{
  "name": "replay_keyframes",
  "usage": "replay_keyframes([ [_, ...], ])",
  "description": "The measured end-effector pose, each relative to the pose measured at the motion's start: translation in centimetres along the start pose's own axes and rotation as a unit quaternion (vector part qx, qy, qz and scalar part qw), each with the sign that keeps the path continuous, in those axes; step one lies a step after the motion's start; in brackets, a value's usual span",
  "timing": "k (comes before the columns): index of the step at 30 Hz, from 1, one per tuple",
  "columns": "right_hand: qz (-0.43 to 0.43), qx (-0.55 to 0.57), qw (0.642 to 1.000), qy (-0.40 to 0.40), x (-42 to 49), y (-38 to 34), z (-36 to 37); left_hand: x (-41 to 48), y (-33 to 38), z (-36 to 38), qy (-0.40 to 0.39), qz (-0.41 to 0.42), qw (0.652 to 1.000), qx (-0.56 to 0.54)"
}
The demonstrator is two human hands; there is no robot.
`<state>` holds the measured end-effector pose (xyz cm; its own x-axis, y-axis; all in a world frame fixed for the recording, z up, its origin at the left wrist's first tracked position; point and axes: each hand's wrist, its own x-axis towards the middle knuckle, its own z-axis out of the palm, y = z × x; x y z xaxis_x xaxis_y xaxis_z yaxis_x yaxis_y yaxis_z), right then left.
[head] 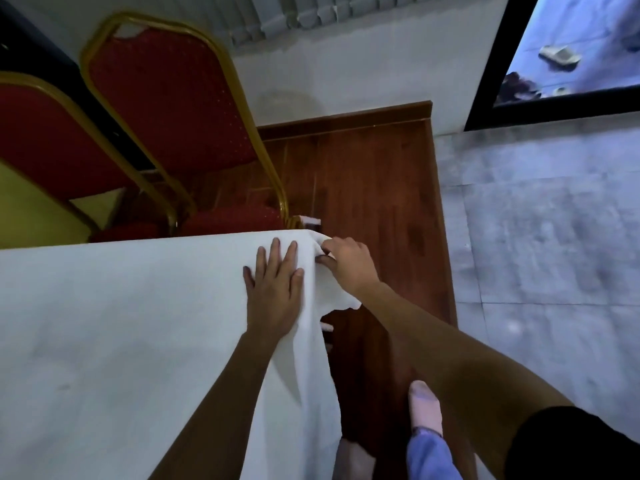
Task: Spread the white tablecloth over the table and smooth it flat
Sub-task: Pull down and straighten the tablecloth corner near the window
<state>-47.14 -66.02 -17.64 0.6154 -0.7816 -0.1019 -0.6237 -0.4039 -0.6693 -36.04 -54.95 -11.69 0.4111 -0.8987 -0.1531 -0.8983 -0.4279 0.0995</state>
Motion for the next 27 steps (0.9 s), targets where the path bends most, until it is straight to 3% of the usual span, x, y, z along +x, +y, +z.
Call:
replay_keyframes([
  [10, -0.008, 0.043, 0.997, 0.057, -1.5, 4.0, 1.3, 3.1, 1.6, 0.2, 0.026, -0.043, 0.999, -0.016],
  [15, -0.074, 0.109, 0.990, 0.041, -3.4, 3.8, 1.2, 2.5, 1.7, 0.7, 0.028, -0.068, 0.997, 0.010],
  [19, -0.058, 0.084, 0.995, -0.021, -2.4, 3.9, 0.0, 2.2, 1.3, 0.7, 0.023, -0.055, 0.998, 0.026],
  [21, 0.018, 0.157, 0.986, -0.043, -0.9, 3.6, -0.6, 2.0, 1.0, 0.7, 0.023, -0.055, 0.998, 0.025],
  [23, 0.070, 0.235, 0.969, -0.005, 0.8, 2.8, -1.1, 1.9, 1.0, 0.8, 0.023, -0.052, 0.998, 0.020],
  [25, 0.023, 0.217, 0.975, -0.034, 2.8, 1.8, -0.9, 1.8, 1.0, 0.8, 0.023, -0.050, 0.998, 0.025],
  [27, -0.021, 0.117, 0.988, -0.100, 3.8, 0.6, -1.0, 1.8, 0.8, 0.9, 0.023, -0.050, 0.998, 0.034],
])
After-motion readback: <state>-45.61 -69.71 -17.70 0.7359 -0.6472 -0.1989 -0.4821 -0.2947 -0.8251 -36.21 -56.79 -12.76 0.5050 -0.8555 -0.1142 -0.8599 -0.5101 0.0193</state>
